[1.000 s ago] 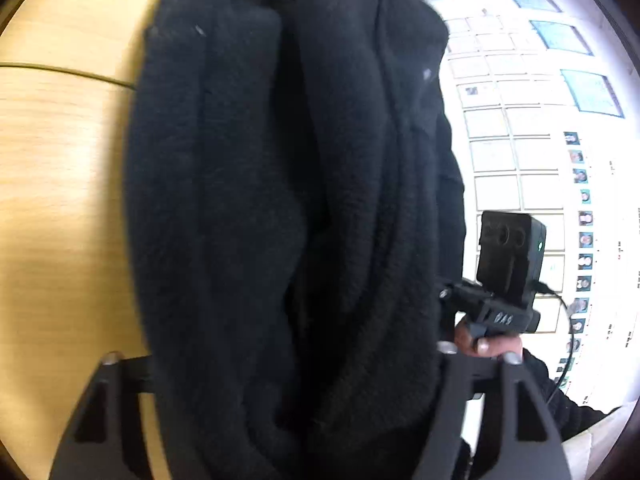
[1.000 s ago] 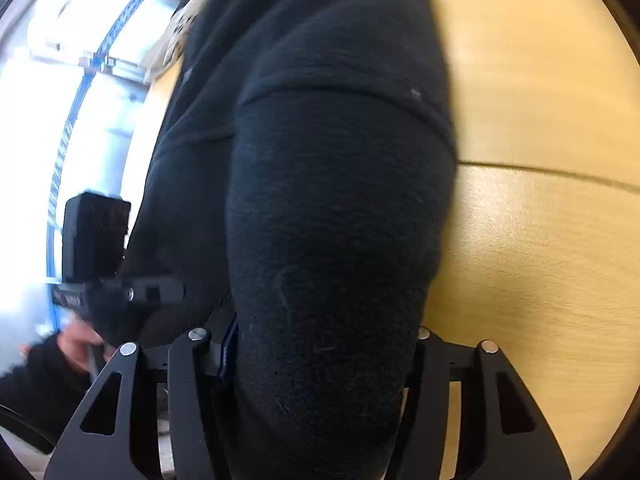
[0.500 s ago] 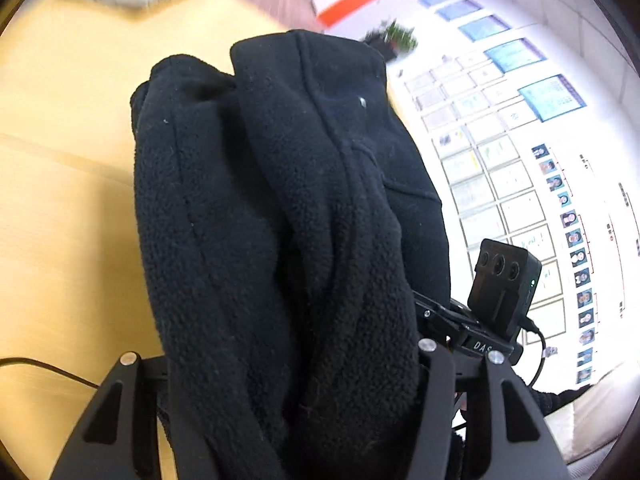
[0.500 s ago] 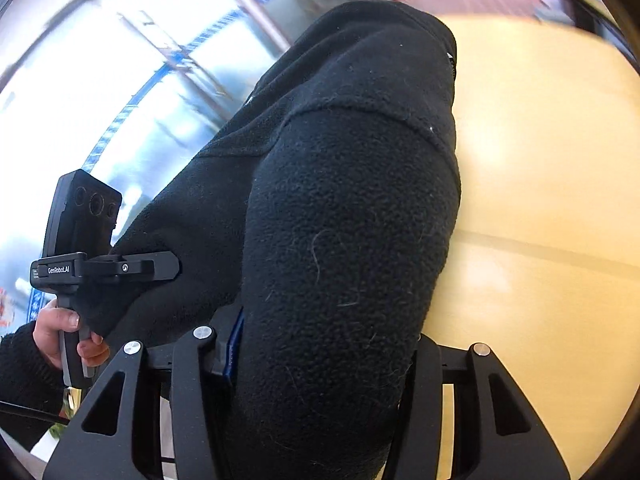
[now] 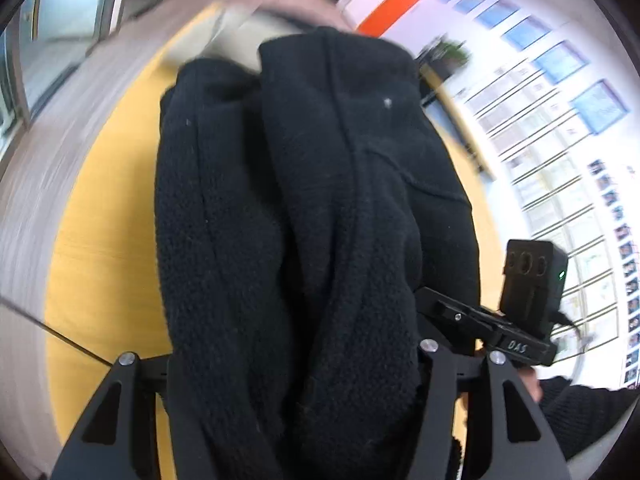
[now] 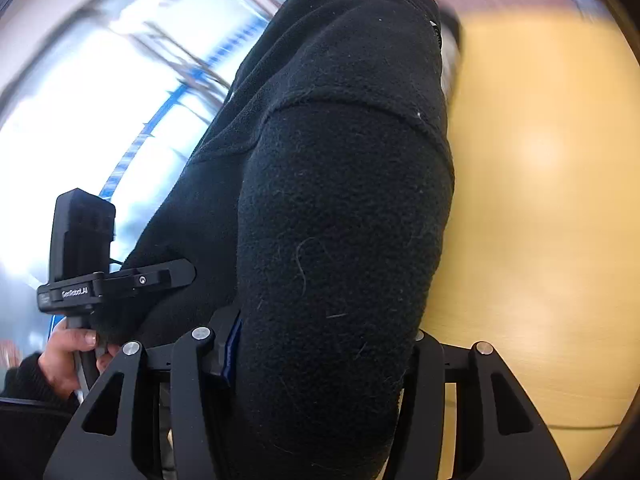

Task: Fold clothes
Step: 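Grasp the folded jacket with both grippers and lift it toward the beige stack, then lower the jacket onto the beige stack, open both grippers and withdraw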

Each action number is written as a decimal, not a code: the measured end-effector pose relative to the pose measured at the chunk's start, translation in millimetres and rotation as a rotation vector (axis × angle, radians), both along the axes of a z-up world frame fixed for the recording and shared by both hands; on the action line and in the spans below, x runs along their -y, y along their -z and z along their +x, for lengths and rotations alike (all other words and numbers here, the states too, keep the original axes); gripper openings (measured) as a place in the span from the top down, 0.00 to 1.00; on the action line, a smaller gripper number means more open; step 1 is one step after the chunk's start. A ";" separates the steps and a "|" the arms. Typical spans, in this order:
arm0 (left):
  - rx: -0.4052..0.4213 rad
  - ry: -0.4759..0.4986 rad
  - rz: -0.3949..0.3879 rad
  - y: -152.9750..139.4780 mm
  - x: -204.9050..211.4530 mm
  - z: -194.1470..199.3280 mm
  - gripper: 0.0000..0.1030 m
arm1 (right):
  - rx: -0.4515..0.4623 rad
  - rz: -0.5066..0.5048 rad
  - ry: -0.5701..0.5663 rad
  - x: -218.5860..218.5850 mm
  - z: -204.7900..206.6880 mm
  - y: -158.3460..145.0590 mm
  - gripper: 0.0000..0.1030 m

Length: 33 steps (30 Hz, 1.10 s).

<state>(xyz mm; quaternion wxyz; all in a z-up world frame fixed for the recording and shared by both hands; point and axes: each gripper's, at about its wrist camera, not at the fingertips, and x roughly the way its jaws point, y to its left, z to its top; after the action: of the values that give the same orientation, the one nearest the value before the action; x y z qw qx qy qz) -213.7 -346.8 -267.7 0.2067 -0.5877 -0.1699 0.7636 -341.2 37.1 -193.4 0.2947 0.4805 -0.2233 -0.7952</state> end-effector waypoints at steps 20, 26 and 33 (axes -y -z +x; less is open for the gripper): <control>-0.177 -0.175 -0.074 -59.0 58.1 11.6 0.16 | 0.094 0.295 0.043 -27.0 32.5 -1.8 0.05; -0.354 -0.286 -0.397 -210.5 33.8 126.1 0.00 | -0.110 0.631 -0.036 -70.6 99.1 -97.8 0.01; -0.373 -0.417 -0.566 -295.5 -30.0 183.8 0.00 | -0.194 0.677 -0.060 -24.5 104.9 -164.4 0.00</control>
<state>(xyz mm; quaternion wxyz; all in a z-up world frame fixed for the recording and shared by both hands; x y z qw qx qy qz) -29.8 -316.9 27.8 -0.0957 -0.4257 -0.0280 0.8994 -236.2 61.7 -29.0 0.1617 0.4794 0.0962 -0.8572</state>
